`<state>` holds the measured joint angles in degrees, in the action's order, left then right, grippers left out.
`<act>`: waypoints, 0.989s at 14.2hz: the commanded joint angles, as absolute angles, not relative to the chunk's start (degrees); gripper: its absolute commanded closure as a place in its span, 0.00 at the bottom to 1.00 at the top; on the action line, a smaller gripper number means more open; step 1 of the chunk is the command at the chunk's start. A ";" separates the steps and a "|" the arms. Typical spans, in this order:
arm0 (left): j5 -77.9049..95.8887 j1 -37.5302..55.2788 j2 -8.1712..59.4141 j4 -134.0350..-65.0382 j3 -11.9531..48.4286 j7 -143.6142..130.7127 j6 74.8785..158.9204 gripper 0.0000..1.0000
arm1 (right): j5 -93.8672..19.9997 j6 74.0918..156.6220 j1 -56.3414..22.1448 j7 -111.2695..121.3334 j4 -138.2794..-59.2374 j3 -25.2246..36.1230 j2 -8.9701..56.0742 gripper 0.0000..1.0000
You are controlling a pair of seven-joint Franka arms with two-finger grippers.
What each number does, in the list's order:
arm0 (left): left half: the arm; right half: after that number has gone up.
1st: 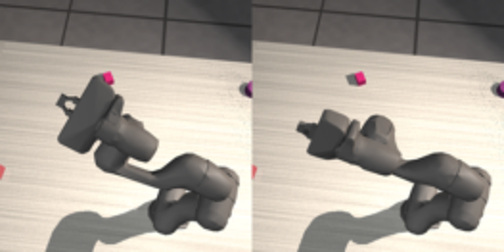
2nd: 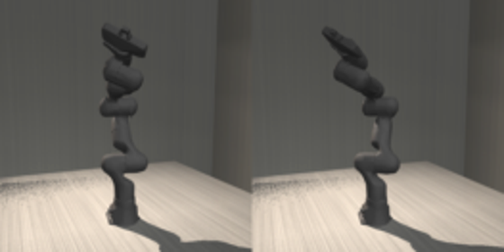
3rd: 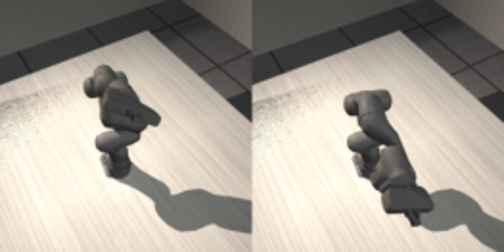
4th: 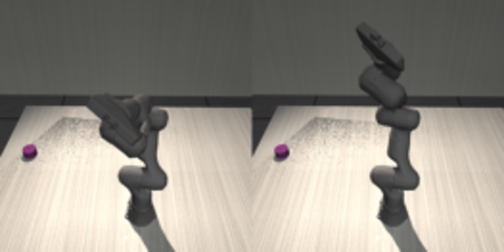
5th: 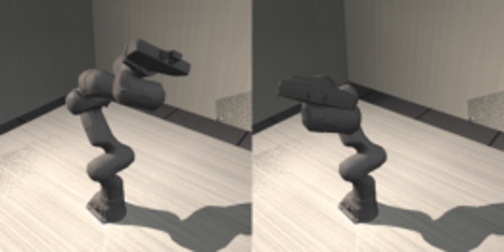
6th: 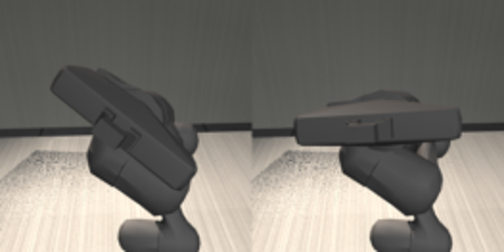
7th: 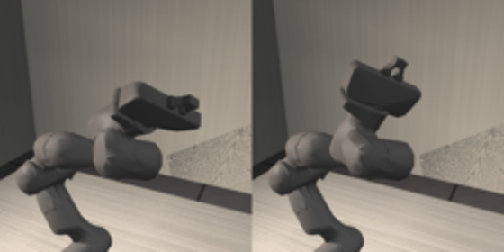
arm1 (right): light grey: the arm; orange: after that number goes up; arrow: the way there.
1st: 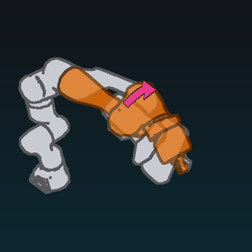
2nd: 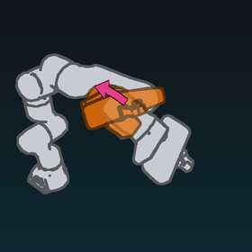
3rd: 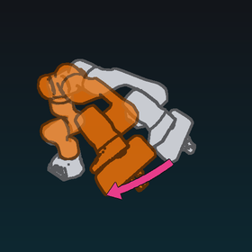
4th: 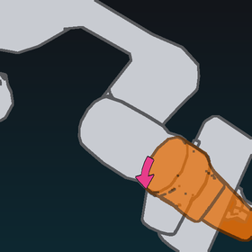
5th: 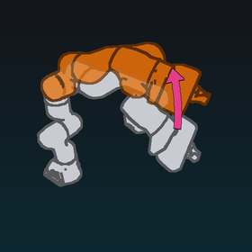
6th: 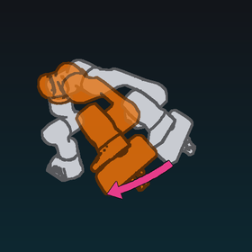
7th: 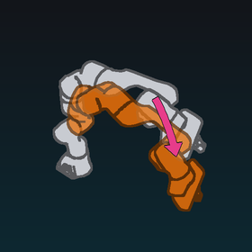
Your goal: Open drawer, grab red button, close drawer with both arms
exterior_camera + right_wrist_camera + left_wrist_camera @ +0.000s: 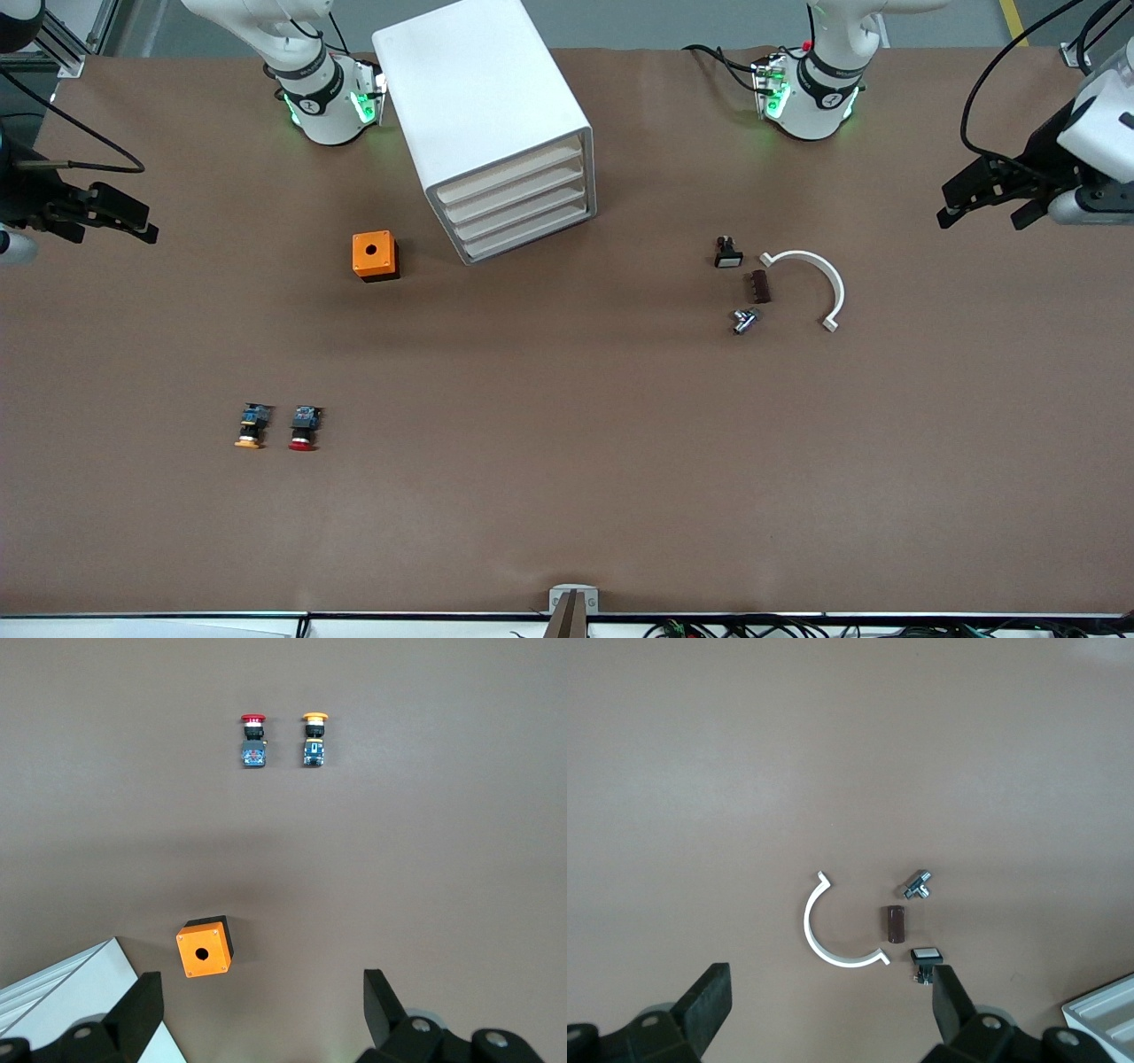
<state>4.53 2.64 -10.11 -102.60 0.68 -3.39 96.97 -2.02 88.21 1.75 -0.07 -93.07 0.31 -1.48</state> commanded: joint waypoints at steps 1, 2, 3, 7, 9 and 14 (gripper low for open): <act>2.81 1.49 -11.69 -100.21 1.67 -3.43 93.18 0.00 | -1.67 88.68 1.41 0.26 -94.92 0.09 -3.16 0.00; 2.20 1.49 -11.69 -99.15 1.58 -3.43 91.77 0.00 | -1.67 88.68 1.41 0.26 -94.92 0.09 -3.16 0.00; 1.76 1.49 -11.25 -98.01 1.58 -3.51 91.58 0.00 | -1.67 88.59 1.41 0.18 -94.92 0.09 -3.16 0.00; 1.67 1.76 -3.81 -90.20 1.49 -3.16 91.50 0.00 | -1.67 88.68 0.62 0.26 -94.92 0.09 -3.43 0.00; 1.58 2.11 -1.15 -88.24 1.49 -3.25 91.14 0.00 | -1.67 88.68 0.62 0.26 -94.92 0.09 -3.43 0.00; 1.76 2.02 0.52 -87.46 1.67 -3.78 91.23 0.00 | 0.53 89.30 -0.87 0.44 -94.75 0.09 -3.51 0.00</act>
